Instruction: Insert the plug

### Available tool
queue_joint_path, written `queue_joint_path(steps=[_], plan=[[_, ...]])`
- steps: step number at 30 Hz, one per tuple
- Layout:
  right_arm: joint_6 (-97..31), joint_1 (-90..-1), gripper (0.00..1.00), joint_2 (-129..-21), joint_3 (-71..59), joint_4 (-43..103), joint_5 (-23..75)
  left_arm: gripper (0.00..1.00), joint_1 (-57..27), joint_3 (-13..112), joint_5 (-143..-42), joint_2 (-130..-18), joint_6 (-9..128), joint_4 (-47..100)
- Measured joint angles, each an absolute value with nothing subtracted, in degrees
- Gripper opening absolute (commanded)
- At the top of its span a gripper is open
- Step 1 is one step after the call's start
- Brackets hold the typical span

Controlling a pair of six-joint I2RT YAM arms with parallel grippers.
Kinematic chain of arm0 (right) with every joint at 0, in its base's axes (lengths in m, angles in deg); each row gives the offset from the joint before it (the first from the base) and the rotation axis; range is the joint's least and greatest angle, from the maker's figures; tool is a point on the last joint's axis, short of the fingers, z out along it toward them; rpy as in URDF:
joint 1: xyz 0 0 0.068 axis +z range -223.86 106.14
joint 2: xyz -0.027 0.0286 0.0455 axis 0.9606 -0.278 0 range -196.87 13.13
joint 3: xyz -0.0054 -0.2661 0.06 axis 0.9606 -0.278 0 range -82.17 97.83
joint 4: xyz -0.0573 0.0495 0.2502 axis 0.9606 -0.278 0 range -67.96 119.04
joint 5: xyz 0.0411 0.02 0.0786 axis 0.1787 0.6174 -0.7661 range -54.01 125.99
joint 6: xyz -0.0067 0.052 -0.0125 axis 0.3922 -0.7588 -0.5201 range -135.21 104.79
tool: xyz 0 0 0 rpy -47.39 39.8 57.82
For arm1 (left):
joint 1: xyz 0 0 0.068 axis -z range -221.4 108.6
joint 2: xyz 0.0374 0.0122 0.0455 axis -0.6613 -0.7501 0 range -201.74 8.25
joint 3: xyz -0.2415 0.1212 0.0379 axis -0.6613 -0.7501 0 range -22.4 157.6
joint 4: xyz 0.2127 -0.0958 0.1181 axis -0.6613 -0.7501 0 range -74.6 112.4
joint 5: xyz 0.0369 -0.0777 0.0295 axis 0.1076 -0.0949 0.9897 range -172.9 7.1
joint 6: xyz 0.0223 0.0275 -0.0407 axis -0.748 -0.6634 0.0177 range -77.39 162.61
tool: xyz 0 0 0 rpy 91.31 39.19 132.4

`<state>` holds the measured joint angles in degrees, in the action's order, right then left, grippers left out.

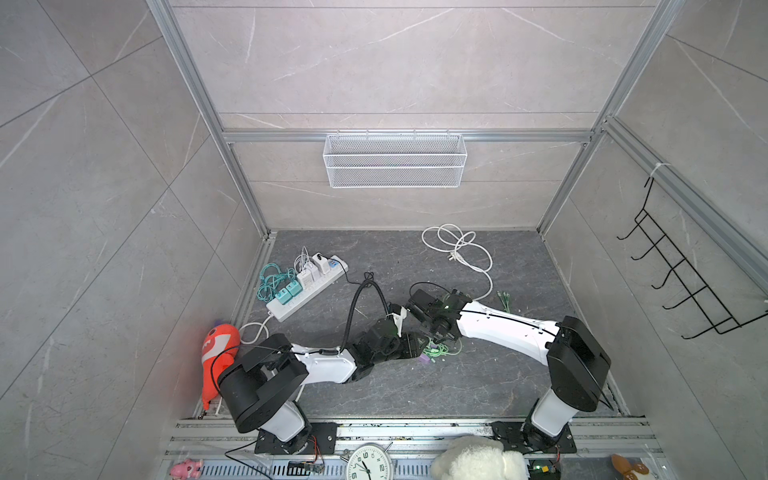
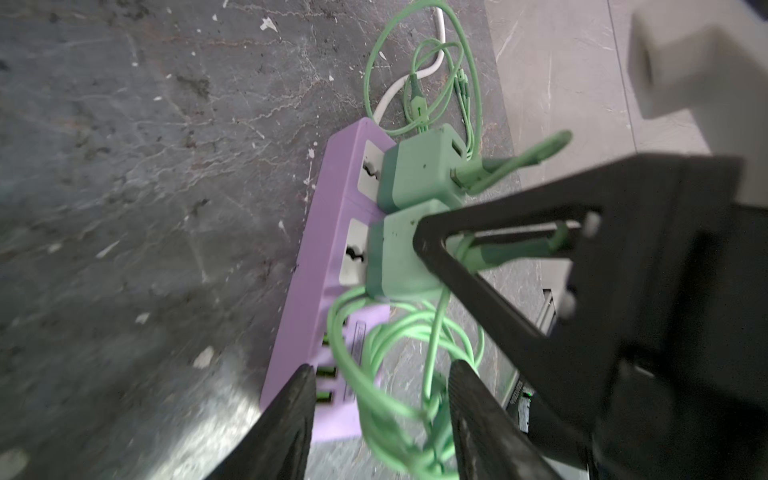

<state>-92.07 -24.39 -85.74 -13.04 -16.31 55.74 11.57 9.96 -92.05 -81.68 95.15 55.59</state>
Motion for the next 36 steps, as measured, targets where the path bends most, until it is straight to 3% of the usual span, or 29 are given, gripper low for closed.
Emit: queue_joint_path(steps=[3,6,13,36], plan=[[-92.0,-24.5,0.0,-85.5,-13.4,-15.9,55.5,0.41,11.4,12.0,-92.3,-85.2,95.8,56.2],[-91.9,-24.8,0.0,-85.2,-13.7,-15.7,55.1,0.24,11.4,13.1,-92.7,-87.7,96.7,56.6],[-91.4,-25.4,0.0,-85.2,-13.5,-15.7,53.8,0.0,10.9,13.6,-93.6,-89.5,97.5,56.9],[-91.2,-25.9,0.0,-88.0,-10.1,-17.0,51.2,0.0,10.7,12.5,-104.5,-79.1,101.6,52.8]])
